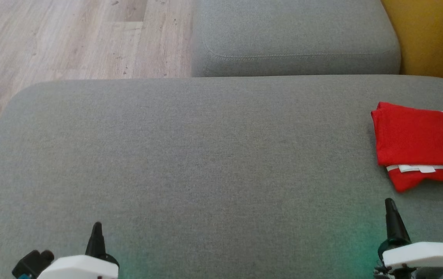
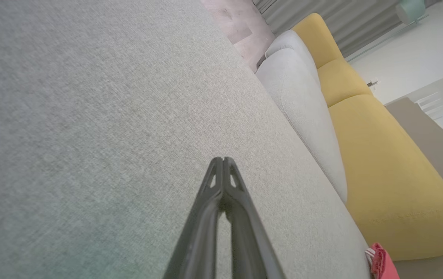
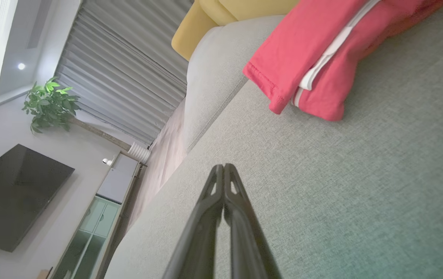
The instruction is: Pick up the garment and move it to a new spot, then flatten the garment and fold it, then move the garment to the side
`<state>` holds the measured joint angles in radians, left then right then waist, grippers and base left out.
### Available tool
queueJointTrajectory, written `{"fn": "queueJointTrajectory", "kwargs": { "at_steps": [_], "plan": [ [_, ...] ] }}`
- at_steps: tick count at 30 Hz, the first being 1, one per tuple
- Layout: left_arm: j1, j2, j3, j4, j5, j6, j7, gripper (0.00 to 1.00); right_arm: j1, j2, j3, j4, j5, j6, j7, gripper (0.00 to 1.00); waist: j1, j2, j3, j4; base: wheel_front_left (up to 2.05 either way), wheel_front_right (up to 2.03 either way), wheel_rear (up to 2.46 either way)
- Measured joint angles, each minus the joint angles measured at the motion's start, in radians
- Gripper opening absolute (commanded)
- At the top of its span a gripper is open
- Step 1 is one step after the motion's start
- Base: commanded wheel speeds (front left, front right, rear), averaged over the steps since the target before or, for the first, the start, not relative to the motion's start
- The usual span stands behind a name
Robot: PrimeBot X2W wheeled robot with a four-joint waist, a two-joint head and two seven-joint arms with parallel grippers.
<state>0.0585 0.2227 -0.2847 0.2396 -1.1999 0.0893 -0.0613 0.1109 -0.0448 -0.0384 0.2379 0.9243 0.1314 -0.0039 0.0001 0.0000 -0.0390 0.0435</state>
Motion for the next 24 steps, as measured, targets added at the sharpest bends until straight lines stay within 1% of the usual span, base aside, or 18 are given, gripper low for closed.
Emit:
{"fn": "queueJointTrajectory", "kwargs": {
  "at_steps": [2,6,11,14,16,24],
  "plan": [
    [-0.006,-0.013,0.018,0.002,-0.02,-0.011,0.009,0.0,-0.006,0.0,-0.003,0.002,0.036,0.0,0.005,0.0,0.0,0.0,0.002,-0.002,0.0,0.0,0.0],
    [-0.019,-0.019,0.039,0.005,-0.047,-0.028,0.018,0.0,-0.026,0.0,-0.006,0.003,0.082,0.0,0.011,0.0,0.0,0.0,0.005,-0.005,0.0,0.0,0.0],
    [-0.02,-0.033,0.067,0.007,-0.083,-0.039,0.035,0.0,-0.041,0.0,-0.011,0.005,0.14,0.0,0.019,0.0,0.0,0.0,0.009,-0.009,0.0,0.0,0.0],
    [-0.025,-0.046,0.088,0.01,-0.103,-0.056,0.042,0.0,-0.041,0.0,-0.015,0.008,0.176,0.0,0.022,0.0,0.0,0.0,0.011,-0.011,0.0,0.0,0.0],
    [-0.034,-0.047,0.097,0.011,-0.118,-0.057,0.044,0.0,-0.042,0.0,-0.017,0.009,0.198,0.0,0.023,0.0,0.0,0.0,0.012,-0.012,0.0,0.0,0.0],
    [-0.04,-0.072,0.144,0.014,-0.172,-0.088,0.069,0.0,-0.073,-0.001,-0.03,0.016,0.292,0.0,0.04,0.0,0.0,0.0,0.018,-0.018,0.0,0.0,0.0]
  ]
}}
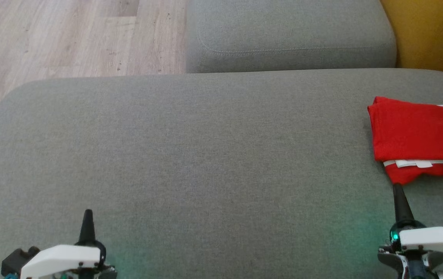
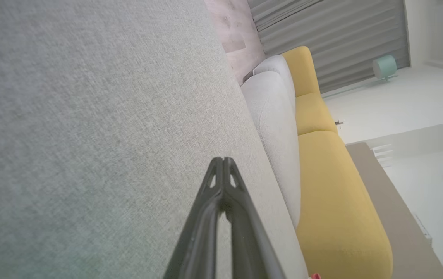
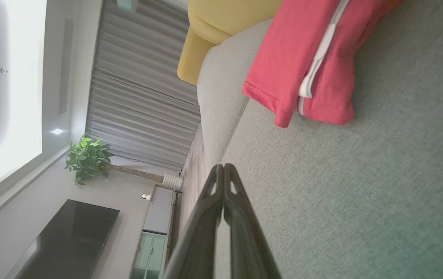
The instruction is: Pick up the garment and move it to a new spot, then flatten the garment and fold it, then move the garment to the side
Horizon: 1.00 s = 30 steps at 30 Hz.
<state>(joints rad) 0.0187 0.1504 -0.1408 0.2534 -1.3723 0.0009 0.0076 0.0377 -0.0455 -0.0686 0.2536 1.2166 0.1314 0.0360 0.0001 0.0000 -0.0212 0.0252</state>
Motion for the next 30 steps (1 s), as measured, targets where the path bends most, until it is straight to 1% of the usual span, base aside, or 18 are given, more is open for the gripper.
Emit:
{"fn": "queueJointTrajectory", "kwargs": {
  "at_steps": [2,5,7,9,17,21,24,30],
  "plan": [
    [-0.003,-0.006,0.013,0.001,-0.015,-0.01,0.002,0.0,-0.007,0.0,-0.001,0.002,0.021,0.0,0.001,0.0,0.0,0.0,0.001,-0.001,0.0,0.0,0.0],
    [-0.012,-0.007,0.022,0.002,-0.029,-0.012,0.01,0.0,-0.009,0.0,-0.002,0.002,0.045,0.0,0.004,0.0,-0.0002,0.0,0.003,-0.003,0.0,0.0,0.0],
    [-0.023,-0.016,0.044,0.002,-0.048,-0.028,0.019,0.0,-0.01,0.0,-0.006,0.005,0.079,0.0,0.01,0.0,-0.0001,0.0,0.005,-0.005,0.0,0.0,0.0],
    [-0.025,-0.02,0.052,0.003,-0.062,-0.03,0.023,0.0,-0.012,0.0,-0.007,0.006,0.103,0.0,0.012,0.0,-0.0001,0.0,0.006,-0.007,0.0,0.0,0.0],
    [-0.037,-0.045,0.101,0.007,-0.116,-0.063,0.045,0.0,-0.046,-0.001,-0.016,0.011,0.196,0.0,0.026,0.0,-0.0001,0.0,0.012,-0.013,0.0,0.0,0.0],
    [-0.039,-0.056,0.121,0.01,-0.146,-0.073,0.054,0.0,-0.05,-0.001,-0.023,0.012,0.242,0.0,0.027,0.0,-0.0001,0.0,0.015,-0.015,0.0,0.0,0.0],
    [-0.047,-0.068,0.146,0.015,-0.171,-0.09,0.063,0.0,-0.053,-0.001,-0.03,0.016,0.287,0.0,0.035,0.0,-0.0001,0.0,0.018,-0.018,0.0,0.0,0.0],
    [-0.063,-0.083,0.181,0.018,-0.214,-0.108,0.081,0.0,-0.082,-0.002,-0.036,0.019,0.357,0.0,0.045,0.0,-0.0001,0.0,0.022,-0.023,0.0,0.0,0.0]
  ]
}}
